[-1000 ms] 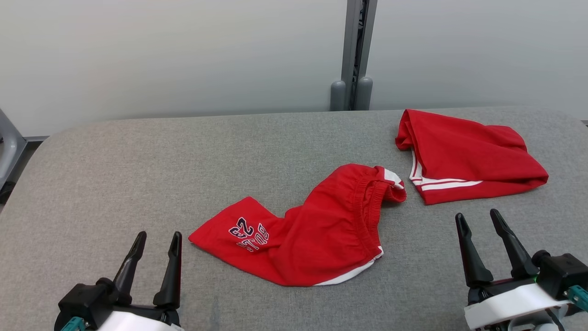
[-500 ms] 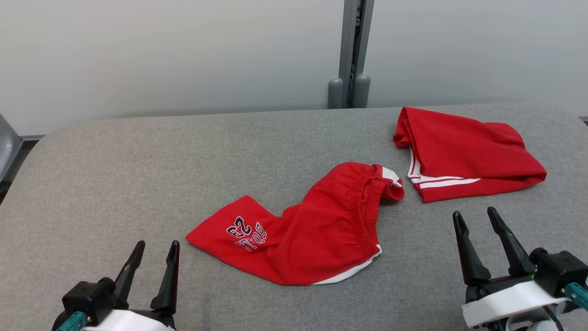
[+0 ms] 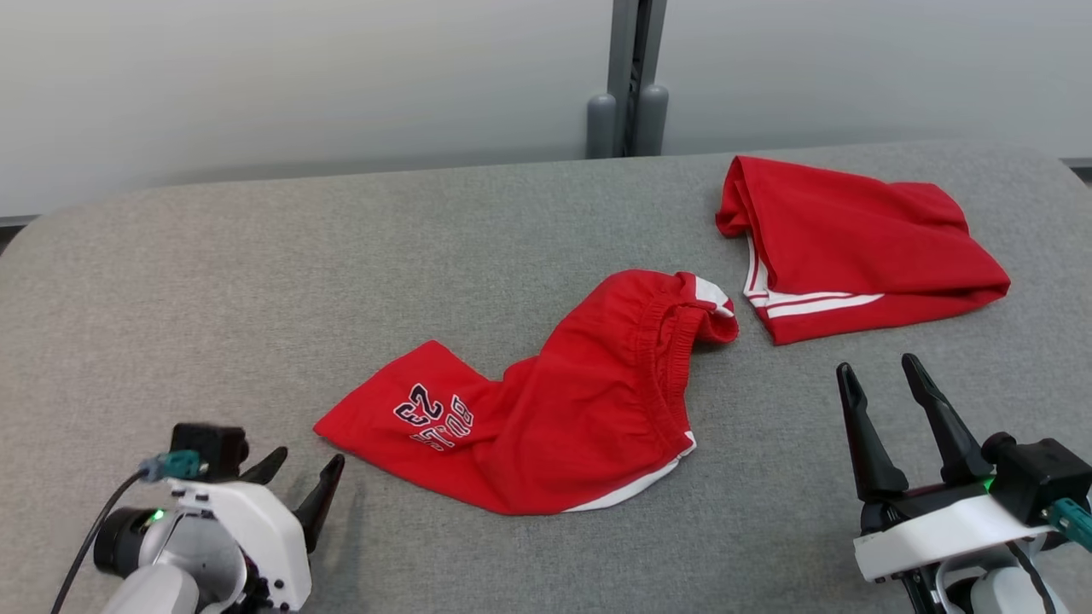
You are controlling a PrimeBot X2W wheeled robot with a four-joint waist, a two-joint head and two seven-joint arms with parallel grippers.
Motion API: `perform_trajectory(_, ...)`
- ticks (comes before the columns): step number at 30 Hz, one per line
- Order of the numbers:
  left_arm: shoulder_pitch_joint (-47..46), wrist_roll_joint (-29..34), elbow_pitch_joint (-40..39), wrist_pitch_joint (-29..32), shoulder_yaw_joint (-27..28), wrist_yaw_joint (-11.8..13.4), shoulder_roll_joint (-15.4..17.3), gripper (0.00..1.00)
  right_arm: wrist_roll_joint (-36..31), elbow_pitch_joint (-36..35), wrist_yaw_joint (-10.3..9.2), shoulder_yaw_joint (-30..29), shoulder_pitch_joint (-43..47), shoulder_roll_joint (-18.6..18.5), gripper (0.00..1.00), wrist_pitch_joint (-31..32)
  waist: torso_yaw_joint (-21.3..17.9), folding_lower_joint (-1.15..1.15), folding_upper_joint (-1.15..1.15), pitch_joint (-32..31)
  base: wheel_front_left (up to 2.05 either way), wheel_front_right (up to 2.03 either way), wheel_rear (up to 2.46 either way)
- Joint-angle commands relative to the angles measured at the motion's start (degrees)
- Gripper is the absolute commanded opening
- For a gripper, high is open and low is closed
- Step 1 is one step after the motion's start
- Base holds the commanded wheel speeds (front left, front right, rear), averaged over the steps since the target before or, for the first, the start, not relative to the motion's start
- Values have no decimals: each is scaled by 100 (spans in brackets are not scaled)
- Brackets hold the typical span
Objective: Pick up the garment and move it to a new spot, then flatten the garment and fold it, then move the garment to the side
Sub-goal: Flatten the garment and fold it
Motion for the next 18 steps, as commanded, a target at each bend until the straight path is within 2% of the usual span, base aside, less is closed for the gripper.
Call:
perform_trajectory(1,-251,4,147,143,-66,-68,34,100,25,25,2,-15,-102,-50,100,1,-85,0,0,97,0,0,0)
perform_trajectory(5,-692,-66,555,402,-176,-165,17,100,16,41,2,4,-171,-50,100,1,-208,0,0,211,0,0,0)
perform_trajectory(18,-1477,-141,1588,458,-637,-319,42,100,20,49,2,4,-294,-64,100,1,-489,0,0,405,0,0,0)
